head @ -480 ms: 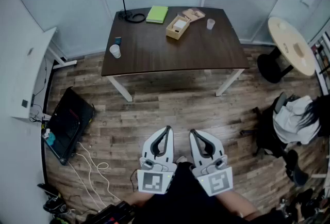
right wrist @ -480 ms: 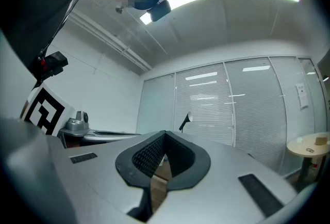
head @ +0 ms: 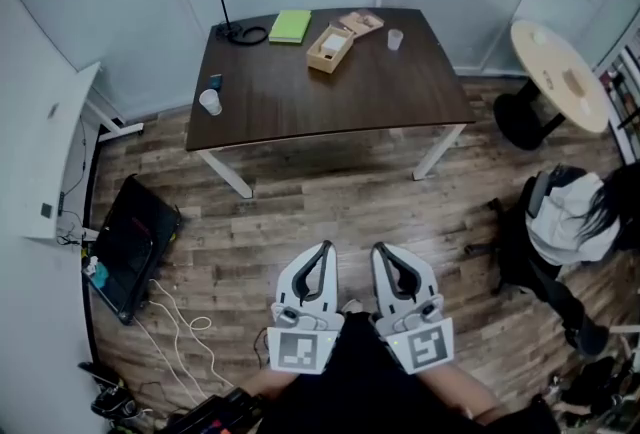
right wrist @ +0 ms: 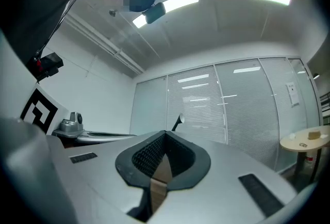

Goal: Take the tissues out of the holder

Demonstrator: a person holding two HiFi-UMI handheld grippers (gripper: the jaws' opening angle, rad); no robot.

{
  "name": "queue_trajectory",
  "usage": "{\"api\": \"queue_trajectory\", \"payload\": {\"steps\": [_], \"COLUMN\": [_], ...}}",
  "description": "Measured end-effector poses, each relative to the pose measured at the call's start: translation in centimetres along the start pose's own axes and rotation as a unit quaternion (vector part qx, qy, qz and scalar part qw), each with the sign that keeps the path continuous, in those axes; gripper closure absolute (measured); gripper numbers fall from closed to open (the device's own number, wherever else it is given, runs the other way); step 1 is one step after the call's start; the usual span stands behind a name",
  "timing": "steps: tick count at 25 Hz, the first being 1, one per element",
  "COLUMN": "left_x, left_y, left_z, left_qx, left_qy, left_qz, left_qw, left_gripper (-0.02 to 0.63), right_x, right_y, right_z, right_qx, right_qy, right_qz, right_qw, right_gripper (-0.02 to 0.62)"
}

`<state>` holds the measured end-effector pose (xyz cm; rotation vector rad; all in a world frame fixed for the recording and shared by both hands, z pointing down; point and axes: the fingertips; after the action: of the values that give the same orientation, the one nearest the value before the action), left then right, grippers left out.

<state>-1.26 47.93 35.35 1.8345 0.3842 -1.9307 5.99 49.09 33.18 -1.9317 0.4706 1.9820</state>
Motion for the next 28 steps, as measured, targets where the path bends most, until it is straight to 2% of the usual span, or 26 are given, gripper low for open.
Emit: {"api": "queue_trajectory", "payload": {"steps": [5, 10, 20, 23, 28], "left_x": [0.3, 0.6, 2.6, 2.3, 2.5], "left_y": [0.4, 1.5, 4.0, 4.9, 6.0], "left_z": [-0.6, 0.5, 4.1, 4.0, 5.1], "left_qx": [0.004, 0.017, 0.057, 0.063, 0.081], "left_qy": [0.016, 0.031, 0.060, 0.057, 0.029], "left_qz": [-0.002, 0.003, -0.034, -0.034, -0.045], "left_qw": [0.9999, 0.9994, 0.9960, 0.9958, 0.9953], "left_gripper": [0.611, 0.611, 0.611, 0.611, 0.611], "right_x": [-0.1, -1.6, -1.5, -1.8, -2.3], "right_y": [0.1, 0.9, 4.5, 5.4, 5.9], "right_z": [-0.5, -2.7, -6.4, -7.2, -7.8], "right_qx": [0.006, 0.008, 0.002, 0.009, 0.024], "right_qy": [-0.001, 0.038, 0.002, 0.008, 0.013], "right_qz": [0.002, 0.019, 0.018, 0.023, 0.022], "right_qw": [1.000, 0.999, 1.000, 1.000, 0.999], "right_gripper": [0.592, 0.592, 0.592, 0.592, 0.592]}}
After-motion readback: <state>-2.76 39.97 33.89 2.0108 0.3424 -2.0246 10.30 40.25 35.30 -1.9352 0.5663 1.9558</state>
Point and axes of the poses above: the fingertips, and each gripper's own axes: y forward along the fingers, z to its left, x out of its top, and after that the axes turned 8 degrees about z, right-handed
